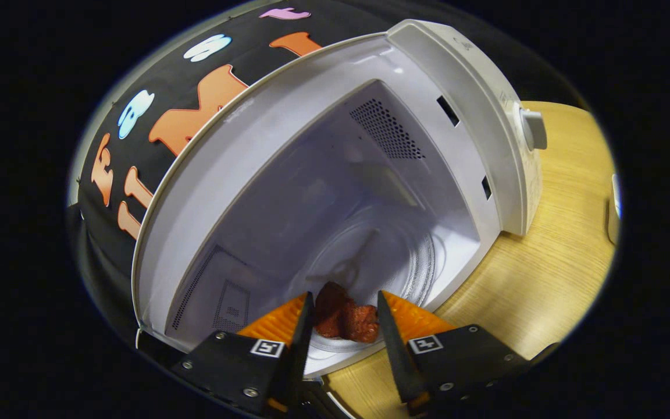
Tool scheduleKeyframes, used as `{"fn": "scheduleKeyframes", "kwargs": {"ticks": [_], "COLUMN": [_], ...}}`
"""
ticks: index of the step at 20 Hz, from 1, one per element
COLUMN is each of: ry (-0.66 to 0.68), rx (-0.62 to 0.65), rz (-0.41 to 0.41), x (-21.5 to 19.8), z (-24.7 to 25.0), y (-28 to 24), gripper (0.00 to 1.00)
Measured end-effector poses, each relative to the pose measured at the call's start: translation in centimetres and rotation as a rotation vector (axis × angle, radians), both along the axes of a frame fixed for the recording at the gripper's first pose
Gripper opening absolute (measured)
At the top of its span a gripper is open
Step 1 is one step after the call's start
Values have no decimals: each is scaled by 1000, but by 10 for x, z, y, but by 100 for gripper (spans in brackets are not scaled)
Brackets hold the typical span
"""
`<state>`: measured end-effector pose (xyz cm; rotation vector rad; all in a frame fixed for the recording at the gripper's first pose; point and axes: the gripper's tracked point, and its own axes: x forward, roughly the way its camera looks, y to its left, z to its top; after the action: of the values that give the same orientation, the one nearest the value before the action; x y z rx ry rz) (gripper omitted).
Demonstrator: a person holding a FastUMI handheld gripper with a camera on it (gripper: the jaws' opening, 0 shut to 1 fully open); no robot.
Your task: Open the microwave, put the food inside, and close the microwave door.
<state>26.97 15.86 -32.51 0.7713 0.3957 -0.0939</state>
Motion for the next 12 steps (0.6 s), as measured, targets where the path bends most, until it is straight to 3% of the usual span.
{"fn": "scheduleKeyframes", "kwargs": {"ticks": [1, 5, 12], "ry": [1, 13, -2], "rx": [-20, -129, -325], "rz": [5, 26, 72], "x": [-7, -35, -103], "z": [2, 12, 64], "y": [-1, -12, -53], "gripper": [75, 95, 98]}}
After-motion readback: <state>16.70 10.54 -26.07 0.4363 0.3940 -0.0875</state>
